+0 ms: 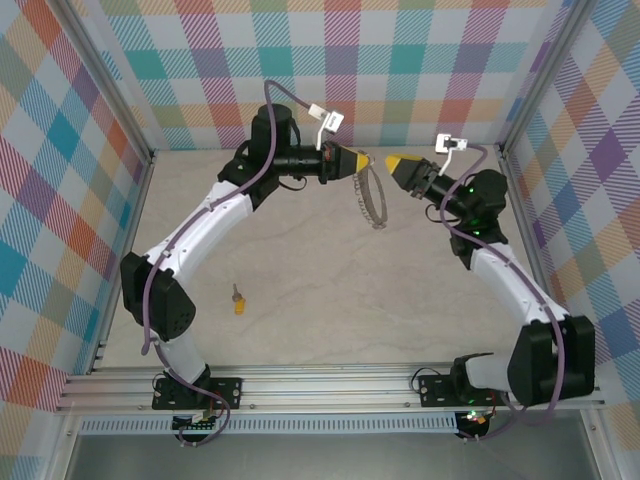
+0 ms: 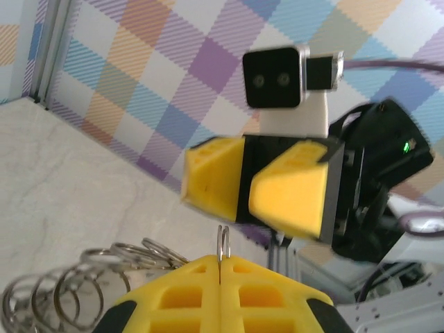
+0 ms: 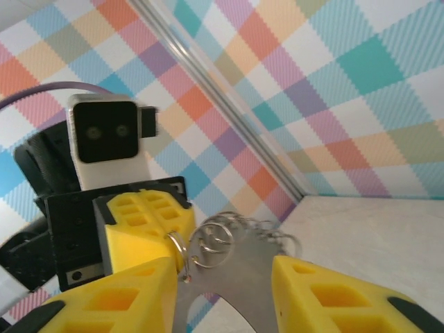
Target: Put the keys on the keyring
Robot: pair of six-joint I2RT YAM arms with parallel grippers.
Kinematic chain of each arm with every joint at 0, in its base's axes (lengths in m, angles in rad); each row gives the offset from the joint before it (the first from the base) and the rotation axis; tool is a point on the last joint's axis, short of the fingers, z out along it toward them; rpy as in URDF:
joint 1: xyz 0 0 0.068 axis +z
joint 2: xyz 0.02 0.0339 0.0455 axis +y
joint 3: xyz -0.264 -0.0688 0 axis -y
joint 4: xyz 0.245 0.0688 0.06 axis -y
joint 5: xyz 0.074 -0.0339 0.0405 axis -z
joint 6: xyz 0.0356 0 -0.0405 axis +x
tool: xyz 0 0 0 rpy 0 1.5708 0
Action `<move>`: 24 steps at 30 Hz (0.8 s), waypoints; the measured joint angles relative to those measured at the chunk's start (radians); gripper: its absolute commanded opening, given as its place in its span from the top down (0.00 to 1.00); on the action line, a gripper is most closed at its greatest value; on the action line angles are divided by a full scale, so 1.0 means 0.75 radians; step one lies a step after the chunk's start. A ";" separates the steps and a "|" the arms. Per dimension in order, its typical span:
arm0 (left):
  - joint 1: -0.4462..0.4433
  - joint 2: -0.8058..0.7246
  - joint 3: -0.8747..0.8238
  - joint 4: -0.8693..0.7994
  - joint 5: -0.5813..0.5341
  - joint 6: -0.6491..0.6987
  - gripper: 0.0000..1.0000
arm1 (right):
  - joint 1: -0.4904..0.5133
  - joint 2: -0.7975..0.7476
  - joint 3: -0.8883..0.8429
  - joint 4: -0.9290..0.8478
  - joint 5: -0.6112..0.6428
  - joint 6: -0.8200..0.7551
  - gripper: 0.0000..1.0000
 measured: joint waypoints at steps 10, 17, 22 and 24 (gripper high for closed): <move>0.003 0.151 0.401 -0.630 0.104 0.465 1.00 | -0.014 -0.091 0.192 -0.519 -0.161 -0.250 0.55; 0.003 0.200 0.436 -0.848 0.185 0.608 1.00 | -0.004 -0.031 0.218 -0.600 -0.326 -0.296 0.57; 0.003 0.200 0.438 -0.895 0.231 0.645 1.00 | 0.038 -0.001 0.227 -0.649 -0.367 -0.343 0.58; 0.003 0.200 0.439 -0.912 0.245 0.653 1.00 | 0.055 0.011 0.233 -0.664 -0.375 -0.359 0.59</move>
